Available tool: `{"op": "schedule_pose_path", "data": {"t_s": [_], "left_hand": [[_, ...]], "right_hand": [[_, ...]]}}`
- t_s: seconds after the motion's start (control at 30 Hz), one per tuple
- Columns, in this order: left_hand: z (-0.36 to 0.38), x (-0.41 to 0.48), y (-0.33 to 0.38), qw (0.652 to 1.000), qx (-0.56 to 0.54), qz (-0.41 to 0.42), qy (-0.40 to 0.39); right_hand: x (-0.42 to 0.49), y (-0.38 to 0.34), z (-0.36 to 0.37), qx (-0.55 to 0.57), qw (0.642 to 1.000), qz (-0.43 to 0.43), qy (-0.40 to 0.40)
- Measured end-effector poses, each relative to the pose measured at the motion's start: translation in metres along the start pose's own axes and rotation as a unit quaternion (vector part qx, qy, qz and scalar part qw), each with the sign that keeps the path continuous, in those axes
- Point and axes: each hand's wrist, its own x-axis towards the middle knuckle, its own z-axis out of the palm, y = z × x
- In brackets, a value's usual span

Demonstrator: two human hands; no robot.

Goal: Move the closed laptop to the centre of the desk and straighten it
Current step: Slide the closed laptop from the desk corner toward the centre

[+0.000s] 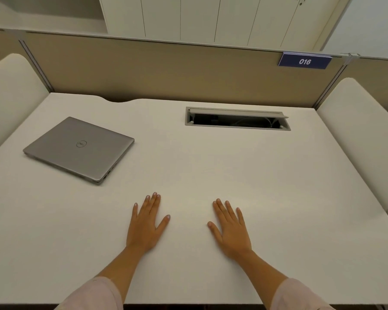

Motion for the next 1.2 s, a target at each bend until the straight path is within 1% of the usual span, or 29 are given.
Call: {"op": "schedule_pose_path", "data": {"t_s": [0.4, 0.83, 0.97, 1.07, 1.13, 1.2], "left_hand": [[-0.002, -0.003, 0.0, 1.0, -0.026, -0.005, 0.016], [-0.004, -0.001, 0.003, 1.0, -0.02, -0.001, 0.017], [-0.006, 0.004, -0.001, 1.0, -0.025, 0.009, 0.014], [-0.008, 0.011, -0.004, 0.999, -0.025, 0.013, 0.025], [-0.012, 0.016, -0.008, 0.998, -0.028, 0.002, 0.048], [-0.021, 0.024, -0.019, 0.996, -0.044, -0.029, 0.072]], "right_hand": [[0.0, -0.001, 0.0, 0.003, 1.0, 0.005, 0.001], [0.009, -0.002, 0.005, 0.002, 1.0, 0.011, -0.002], [0.023, -0.021, 0.007, 0.029, 0.999, 0.014, -0.003], [0.046, -0.042, 0.004, 0.094, 0.995, -0.026, 0.003], [0.065, -0.057, 0.0, 0.144, 0.988, -0.045, 0.024], [0.087, -0.074, -0.004, 0.17, 0.983, -0.053, 0.039]]}}
